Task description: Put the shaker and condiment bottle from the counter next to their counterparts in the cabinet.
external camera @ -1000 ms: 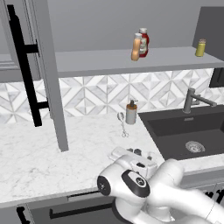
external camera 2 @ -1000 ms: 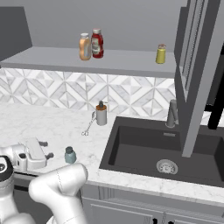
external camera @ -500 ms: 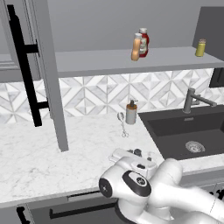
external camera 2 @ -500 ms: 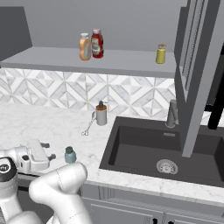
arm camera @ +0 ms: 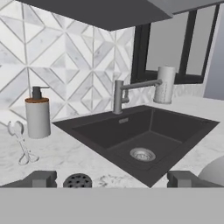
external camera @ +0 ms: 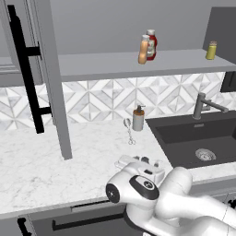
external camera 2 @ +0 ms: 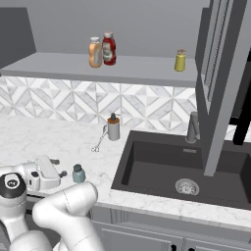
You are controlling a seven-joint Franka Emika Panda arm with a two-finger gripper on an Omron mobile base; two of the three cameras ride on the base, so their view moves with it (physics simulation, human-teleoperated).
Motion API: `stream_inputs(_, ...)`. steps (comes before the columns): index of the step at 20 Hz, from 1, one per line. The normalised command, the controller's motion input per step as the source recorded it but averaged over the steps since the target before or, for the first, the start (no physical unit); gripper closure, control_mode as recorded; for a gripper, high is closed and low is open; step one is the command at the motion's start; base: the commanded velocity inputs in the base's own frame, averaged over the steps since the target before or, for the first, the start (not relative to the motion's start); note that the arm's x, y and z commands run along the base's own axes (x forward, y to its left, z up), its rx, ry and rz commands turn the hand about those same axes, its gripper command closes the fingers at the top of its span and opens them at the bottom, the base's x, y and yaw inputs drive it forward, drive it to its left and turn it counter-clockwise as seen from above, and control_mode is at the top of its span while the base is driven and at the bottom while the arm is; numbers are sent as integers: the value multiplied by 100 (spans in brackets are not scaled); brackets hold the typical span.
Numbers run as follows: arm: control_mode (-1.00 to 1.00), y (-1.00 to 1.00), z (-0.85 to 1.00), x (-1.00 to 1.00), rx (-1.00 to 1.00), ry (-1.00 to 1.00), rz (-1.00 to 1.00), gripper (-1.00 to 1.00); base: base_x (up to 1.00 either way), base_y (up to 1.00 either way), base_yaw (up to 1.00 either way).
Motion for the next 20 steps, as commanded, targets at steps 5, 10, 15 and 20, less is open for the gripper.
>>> stream_inputs(5, -100, -4, -24, 0, 3, 0, 0, -100, 0, 0, 0)
stream_inputs(10, -100, 0, -19, -5, 0, -1, 0, -100, 0, 0, 0)
stream_inputs(15, -100, 2, -1, 0, 0, 0, 0, -100, 0, 0, 0)
stream_inputs(20, -100, 11, -5, 0, 0, 0, 0, -100, 0, 0, 0)
